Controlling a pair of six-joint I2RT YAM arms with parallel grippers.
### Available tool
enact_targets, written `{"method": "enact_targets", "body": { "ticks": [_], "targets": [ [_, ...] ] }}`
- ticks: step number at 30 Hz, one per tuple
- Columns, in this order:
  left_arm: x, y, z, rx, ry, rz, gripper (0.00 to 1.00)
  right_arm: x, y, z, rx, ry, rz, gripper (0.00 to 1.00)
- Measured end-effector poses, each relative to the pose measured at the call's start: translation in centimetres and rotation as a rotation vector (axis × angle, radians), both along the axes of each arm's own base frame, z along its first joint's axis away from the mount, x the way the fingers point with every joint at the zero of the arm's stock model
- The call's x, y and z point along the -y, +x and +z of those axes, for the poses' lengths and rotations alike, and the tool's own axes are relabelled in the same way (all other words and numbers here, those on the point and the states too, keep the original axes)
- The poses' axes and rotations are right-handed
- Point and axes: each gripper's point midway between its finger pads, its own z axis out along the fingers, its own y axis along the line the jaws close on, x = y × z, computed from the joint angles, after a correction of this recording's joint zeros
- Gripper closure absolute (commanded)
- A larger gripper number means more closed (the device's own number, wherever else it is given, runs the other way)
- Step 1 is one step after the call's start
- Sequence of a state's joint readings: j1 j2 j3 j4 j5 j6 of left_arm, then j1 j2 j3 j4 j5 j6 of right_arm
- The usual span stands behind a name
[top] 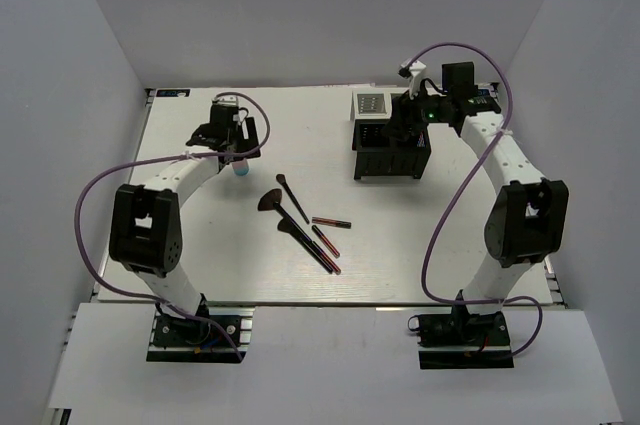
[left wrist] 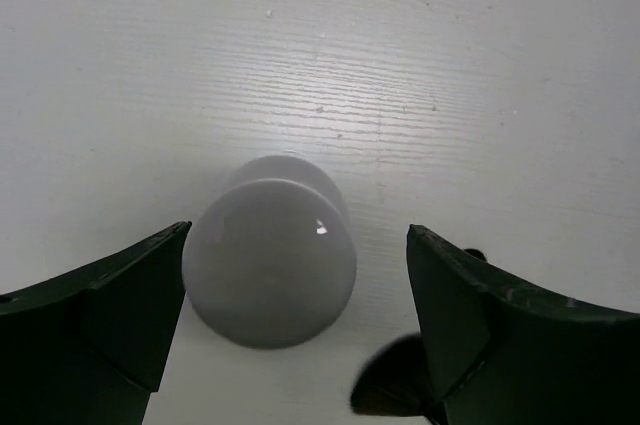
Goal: Organize the makeup
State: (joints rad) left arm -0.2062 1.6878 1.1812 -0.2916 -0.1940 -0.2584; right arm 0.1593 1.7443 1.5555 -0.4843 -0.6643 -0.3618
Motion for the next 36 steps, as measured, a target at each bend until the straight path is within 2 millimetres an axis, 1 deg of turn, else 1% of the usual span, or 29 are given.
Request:
{"method": "enact_targets", "body": {
  "ticks": [1, 2, 5, 7, 8, 9, 12, 14, 16, 18, 19, 21, 22, 23, 27, 29, 30, 31, 33, 34, 36],
  "targets": [
    [-0.1, 0.1, -0.2, -0.002, 0.016, 0.007, 0.10, 0.0, 0.0, 0.1, 0.001, 0.001, 0.000, 0.34],
    [-0.3, 0.4, -0.4, -0.004, 0.039, 0.016, 0.22, 0.0, 0.0, 0.1, 0.003, 0.002, 0.000, 0.34],
    [-0.4, 1.0, -0.9, -0.005, 0.071, 0.035, 0.47, 0.0, 0.0, 0.2, 0.010, 0.004, -0.001, 0.34],
    [-0.6, 1.2, -0.9, -0.002, 0.084, 0.046, 0.84, 0.0, -0.2, 0.2, 0.009, 0.003, -0.002, 0.34],
    [-0.7, 1.2, -0.8, -0.001, 0.090, 0.047, 0.97, 0.0, -0.3, 0.2, 0.010, 0.003, -0.002, 0.34],
    [-0.7, 1.2, -0.8, -0.001, 0.091, 0.049, 1.00, 0.0, -0.3, 0.2, 0.011, 0.003, -0.001, 0.35],
    [-0.5, 1.3, -0.5, 0.001, 0.090, 0.046, 1.00, 0.1, -0.5, 0.0, 0.005, 0.003, -0.001, 0.35],
    [-0.1, 1.6, 0.0, 0.013, 0.075, 0.035, 1.00, 0.1, -0.7, -0.2, 0.002, 0.002, -0.001, 0.36],
    [1.1, 2.2, 1.1, 0.039, 0.035, -0.002, 1.00, 0.1, -0.8, -0.3, 0.001, -0.001, 0.000, 0.39],
    [3.2, 3.0, 2.9, 0.076, -0.034, -0.060, 1.00, 0.2, -0.8, -0.2, 0.008, -0.006, 0.000, 0.46],
    [4.4, 3.4, 4.1, 0.102, -0.074, -0.096, 1.00, 0.3, -0.8, -0.2, 0.012, -0.009, -0.001, 0.60],
    [7.8, 4.4, 7.6, 0.175, -0.182, -0.186, 1.00, 0.4, -1.0, -0.2, 0.013, -0.012, -0.007, 0.82],
    [9.6, 4.8, 9.6, 0.216, -0.236, -0.235, 1.00, 0.5, -1.1, -0.3, 0.014, -0.015, -0.013, 1.00],
    [11.4, 5.1, 11.7, 0.261, -0.292, -0.284, 1.00, 0.6, -1.2, -0.3, 0.016, -0.019, -0.020, 1.00],
    [17.7, 5.3, 19.2, 0.420, -0.472, -0.451, 1.00, 1.4, -0.8, -0.1, 0.039, -0.042, -0.071, 1.00],
    [20.3, 5.6, 21.8, 0.487, -0.544, -0.512, 1.00, 1.8, -0.6, 0.0, 0.056, -0.055, -0.102, 1.00],
    [21.8, 5.9, 22.8, 0.515, -0.580, -0.542, 1.00, 2.1, -0.5, 0.0, 0.065, -0.061, -0.121, 1.00],
    [23.0, 6.1, 23.2, 0.529, -0.607, -0.562, 1.00, 2.4, -0.4, 0.1, 0.073, -0.065, -0.139, 1.00],
    [25.4, 6.8, 23.2, 0.543, -0.657, -0.594, 1.00, 2.9, -0.3, 0.4, 0.086, -0.073, -0.169, 1.00],
    [26.7, 7.3, 22.9, 0.543, -0.679, -0.610, 1.00, 3.1, -0.2, 0.5, 0.094, -0.077, -0.183, 1.00],
    [29.3, 8.2, 21.2, 0.524, -0.709, -0.631, 1.00, 3.7, 0.0, 1.0, 0.116, -0.077, -0.213, 1.00]
  ]
}}
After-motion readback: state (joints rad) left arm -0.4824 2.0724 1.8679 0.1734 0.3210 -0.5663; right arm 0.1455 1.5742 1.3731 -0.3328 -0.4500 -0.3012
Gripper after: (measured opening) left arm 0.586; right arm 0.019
